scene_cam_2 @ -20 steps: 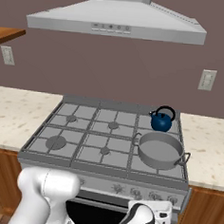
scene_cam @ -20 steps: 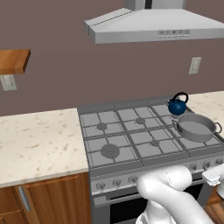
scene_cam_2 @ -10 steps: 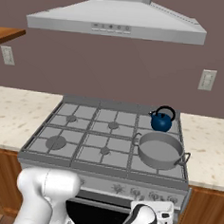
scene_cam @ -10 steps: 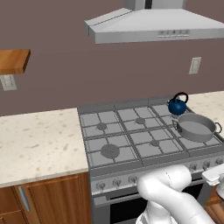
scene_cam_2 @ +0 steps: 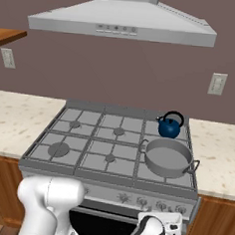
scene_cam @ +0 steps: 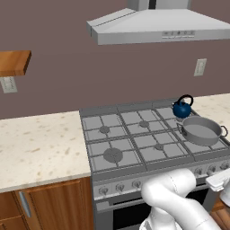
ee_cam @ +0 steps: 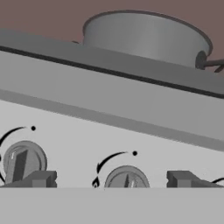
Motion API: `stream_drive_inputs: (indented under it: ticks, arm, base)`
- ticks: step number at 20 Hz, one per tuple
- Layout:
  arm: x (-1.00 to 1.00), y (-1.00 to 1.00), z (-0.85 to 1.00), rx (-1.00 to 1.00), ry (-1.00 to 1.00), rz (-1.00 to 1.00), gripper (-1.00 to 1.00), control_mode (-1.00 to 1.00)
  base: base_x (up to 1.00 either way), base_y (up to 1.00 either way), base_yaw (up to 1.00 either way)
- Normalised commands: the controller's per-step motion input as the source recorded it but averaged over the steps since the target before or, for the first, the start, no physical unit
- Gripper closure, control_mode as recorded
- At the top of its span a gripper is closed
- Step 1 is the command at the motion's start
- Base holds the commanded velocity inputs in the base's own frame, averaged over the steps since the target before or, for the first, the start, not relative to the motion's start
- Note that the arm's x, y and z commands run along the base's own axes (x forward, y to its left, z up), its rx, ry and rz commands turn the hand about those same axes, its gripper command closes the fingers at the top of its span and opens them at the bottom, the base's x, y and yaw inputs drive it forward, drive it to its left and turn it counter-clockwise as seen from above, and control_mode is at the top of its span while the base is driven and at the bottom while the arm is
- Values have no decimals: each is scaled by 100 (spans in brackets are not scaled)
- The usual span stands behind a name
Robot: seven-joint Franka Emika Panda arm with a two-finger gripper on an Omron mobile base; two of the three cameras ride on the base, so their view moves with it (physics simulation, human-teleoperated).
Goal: Pick the kettle from the cabinet and place it on a stove burner. Then pick the pot from the counter and place it on another stove burner. Finally, turn both burners on.
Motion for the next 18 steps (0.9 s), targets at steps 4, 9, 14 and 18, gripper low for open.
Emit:
stream_drive_inputs:
  ticks: [4,9,14,18]
  arm:
    - [13,0,-20,0,0,0,-100,-100]
    - [12,-3,-20,0,0,0,-100,-100]
    - [10,-5,-12,0,0,0,-100,-100]
    - [10,-5,-6,0,0,0,-100,-100]
  base:
    - [0,0,0]
    - [0,0,0]
    - [0,0,0]
    - [0,0,0]
